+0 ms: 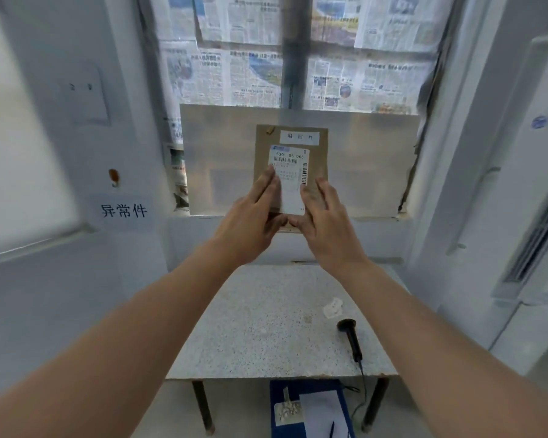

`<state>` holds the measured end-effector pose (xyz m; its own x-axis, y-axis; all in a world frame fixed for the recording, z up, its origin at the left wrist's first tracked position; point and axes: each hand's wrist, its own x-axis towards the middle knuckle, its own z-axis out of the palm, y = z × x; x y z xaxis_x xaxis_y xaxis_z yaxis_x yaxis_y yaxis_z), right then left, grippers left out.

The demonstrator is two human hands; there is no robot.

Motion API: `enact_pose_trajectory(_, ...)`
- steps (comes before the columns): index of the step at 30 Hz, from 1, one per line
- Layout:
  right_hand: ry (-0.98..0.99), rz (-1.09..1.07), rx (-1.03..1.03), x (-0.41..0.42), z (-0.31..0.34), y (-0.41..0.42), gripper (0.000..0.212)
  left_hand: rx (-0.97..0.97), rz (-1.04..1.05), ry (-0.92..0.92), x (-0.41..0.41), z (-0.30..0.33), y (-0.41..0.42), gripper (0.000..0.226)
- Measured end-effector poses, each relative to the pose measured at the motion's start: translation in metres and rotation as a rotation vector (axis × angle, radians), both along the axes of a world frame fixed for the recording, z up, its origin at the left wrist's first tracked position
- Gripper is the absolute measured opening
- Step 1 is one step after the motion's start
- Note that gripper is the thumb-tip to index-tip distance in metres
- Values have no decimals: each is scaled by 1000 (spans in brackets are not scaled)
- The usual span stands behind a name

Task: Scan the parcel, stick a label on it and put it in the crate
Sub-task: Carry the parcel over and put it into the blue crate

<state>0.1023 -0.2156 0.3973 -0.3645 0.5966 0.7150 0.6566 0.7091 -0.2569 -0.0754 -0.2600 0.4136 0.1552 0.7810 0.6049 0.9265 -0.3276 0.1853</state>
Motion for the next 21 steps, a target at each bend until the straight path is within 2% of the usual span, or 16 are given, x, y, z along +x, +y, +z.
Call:
enact_pose_trajectory(7, 51, 169, 80, -21, 25, -16, 55, 55, 135, 29, -16, 31, -39, 80)
enact_pose_trajectory(14, 83, 394, 123, -57, 28, -35, 57, 83, 331, -12, -34, 32, -95, 83)
enact_pose_trajectory(21, 94, 635, 48, -124, 12, -82, 56, 65, 559, -35, -70, 22, -175, 78)
